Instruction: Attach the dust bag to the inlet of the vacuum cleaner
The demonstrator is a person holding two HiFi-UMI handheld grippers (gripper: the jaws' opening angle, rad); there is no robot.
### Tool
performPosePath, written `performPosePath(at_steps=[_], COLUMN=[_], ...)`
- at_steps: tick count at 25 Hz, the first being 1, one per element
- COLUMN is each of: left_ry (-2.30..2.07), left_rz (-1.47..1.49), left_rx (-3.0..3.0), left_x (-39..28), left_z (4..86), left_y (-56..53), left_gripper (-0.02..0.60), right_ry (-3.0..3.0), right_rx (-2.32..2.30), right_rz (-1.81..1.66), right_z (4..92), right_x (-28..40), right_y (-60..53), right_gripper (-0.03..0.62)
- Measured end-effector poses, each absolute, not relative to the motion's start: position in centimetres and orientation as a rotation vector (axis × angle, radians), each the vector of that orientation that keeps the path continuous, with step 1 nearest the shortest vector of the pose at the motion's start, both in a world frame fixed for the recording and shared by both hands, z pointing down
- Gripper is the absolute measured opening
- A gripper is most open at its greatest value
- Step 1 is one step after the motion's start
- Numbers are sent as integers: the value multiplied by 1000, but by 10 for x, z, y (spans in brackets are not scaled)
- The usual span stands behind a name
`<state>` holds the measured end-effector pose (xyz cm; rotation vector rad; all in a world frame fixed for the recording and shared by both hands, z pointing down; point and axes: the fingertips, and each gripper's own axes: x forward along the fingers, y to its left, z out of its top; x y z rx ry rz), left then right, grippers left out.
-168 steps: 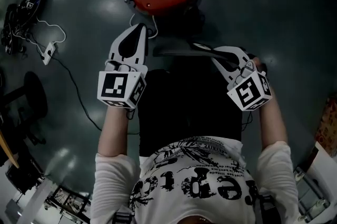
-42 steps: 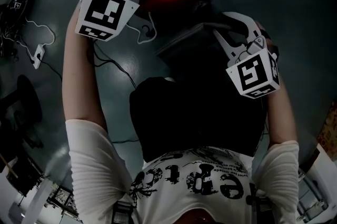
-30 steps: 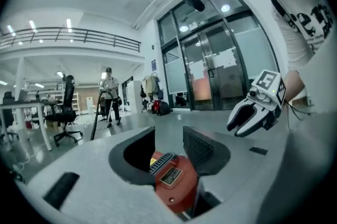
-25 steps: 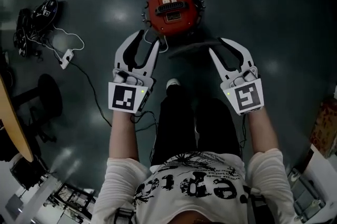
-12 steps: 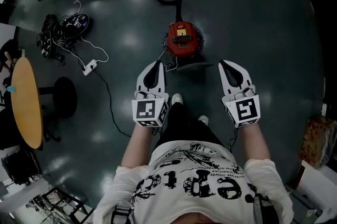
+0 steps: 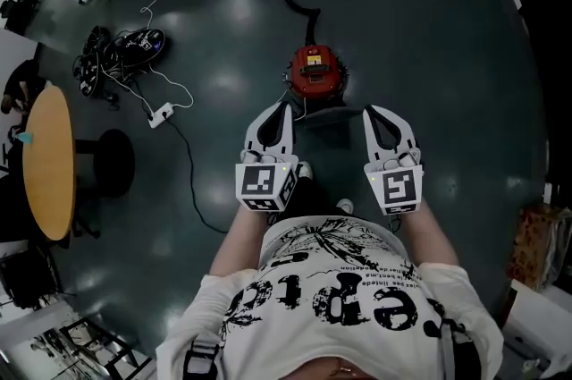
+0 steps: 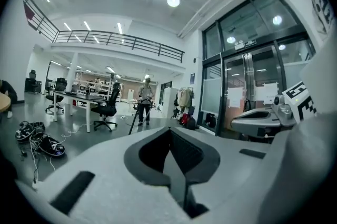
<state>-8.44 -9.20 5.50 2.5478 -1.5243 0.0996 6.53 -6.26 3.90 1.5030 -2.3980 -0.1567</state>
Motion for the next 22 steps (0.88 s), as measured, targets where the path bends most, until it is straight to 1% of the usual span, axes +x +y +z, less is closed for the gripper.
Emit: performPosePath(at_steps=[5, 12, 22], left_ry=[-1548, -1492, -1486], left_rz=[102, 129, 128], left_rx=[2573, 2733, 2759], left_x=[-88, -73, -69], left_z=[48, 29, 32], left_y=[-80, -65, -59], left_gripper=[5, 5, 5], right_ry=[-2407, -2405, -2357], right_rx=[1518, 1537, 1595], right_rz=[-96, -83, -77], right_z=[41, 43, 54], right_x=[64, 57, 68], right_y=[-54, -46, -43], right_gripper=[2, 2, 2])
